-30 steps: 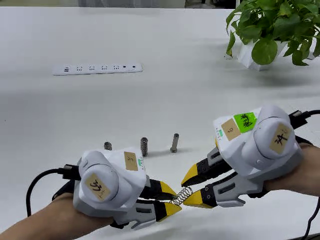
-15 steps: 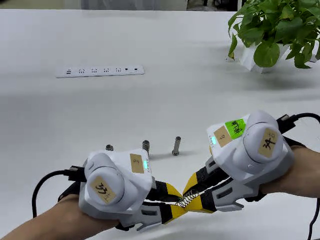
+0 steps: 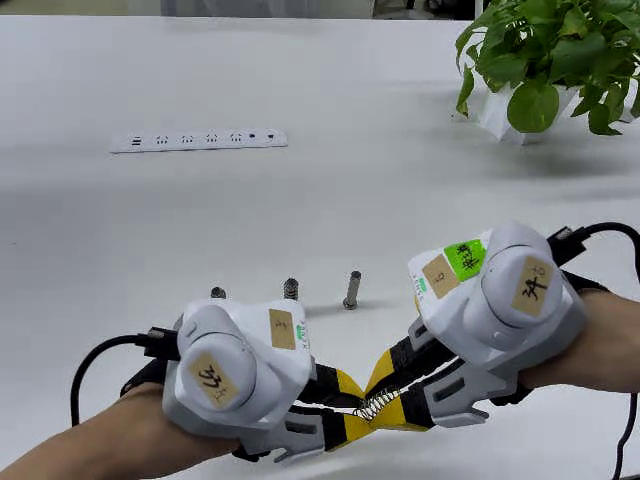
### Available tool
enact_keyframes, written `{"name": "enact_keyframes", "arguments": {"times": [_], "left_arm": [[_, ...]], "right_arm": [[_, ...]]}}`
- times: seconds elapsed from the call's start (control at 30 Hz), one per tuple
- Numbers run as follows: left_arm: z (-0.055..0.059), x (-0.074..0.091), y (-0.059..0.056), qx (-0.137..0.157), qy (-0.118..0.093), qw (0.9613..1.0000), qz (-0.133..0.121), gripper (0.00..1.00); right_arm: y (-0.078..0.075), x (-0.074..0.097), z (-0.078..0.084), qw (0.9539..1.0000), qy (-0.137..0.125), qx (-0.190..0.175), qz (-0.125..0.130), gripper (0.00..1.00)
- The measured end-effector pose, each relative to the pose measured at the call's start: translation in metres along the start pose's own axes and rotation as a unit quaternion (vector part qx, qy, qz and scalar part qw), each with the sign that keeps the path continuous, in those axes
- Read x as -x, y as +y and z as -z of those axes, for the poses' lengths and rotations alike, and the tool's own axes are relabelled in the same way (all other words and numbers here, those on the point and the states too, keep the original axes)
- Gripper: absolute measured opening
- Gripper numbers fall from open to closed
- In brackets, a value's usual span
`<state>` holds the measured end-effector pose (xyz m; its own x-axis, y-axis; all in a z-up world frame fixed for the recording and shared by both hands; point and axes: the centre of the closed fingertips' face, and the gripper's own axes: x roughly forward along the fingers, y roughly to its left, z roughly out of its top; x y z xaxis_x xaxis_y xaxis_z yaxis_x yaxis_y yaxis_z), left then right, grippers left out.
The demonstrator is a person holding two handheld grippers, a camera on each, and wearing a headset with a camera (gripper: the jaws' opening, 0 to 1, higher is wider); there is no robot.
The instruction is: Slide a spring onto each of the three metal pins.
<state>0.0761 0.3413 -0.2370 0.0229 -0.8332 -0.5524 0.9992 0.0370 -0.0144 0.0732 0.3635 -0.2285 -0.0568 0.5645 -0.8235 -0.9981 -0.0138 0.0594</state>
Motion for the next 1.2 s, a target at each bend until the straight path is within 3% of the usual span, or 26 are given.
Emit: {"name": "enact_keyframes", "arguments": {"times": [0.43,0.73,1.0,1.2], "left_arm": [[0.001,-0.005,-0.004,-0.002,0.002,1.0000,0.007,0.10],[0.003,-0.004,-0.004,0.007,-0.006,0.9999,-0.003,0.11],[0.018,0.009,0.012,0.028,-0.006,0.9978,-0.059,0.34],[0.027,0.023,0.026,0.072,-0.021,0.9915,-0.107,0.51]], "right_arm": [[0.004,-0.001,0.004,0.9997,0.009,0.023,-0.007,0.12],[0.003,-0.002,0.004,0.9998,0.006,0.015,-0.007,0.12],[-0.006,-0.003,0.008,0.9999,0.009,0.009,0.007,0.12],[-0.008,-0.005,0.012,0.9999,0.009,0.007,0.009,0.12]]}}
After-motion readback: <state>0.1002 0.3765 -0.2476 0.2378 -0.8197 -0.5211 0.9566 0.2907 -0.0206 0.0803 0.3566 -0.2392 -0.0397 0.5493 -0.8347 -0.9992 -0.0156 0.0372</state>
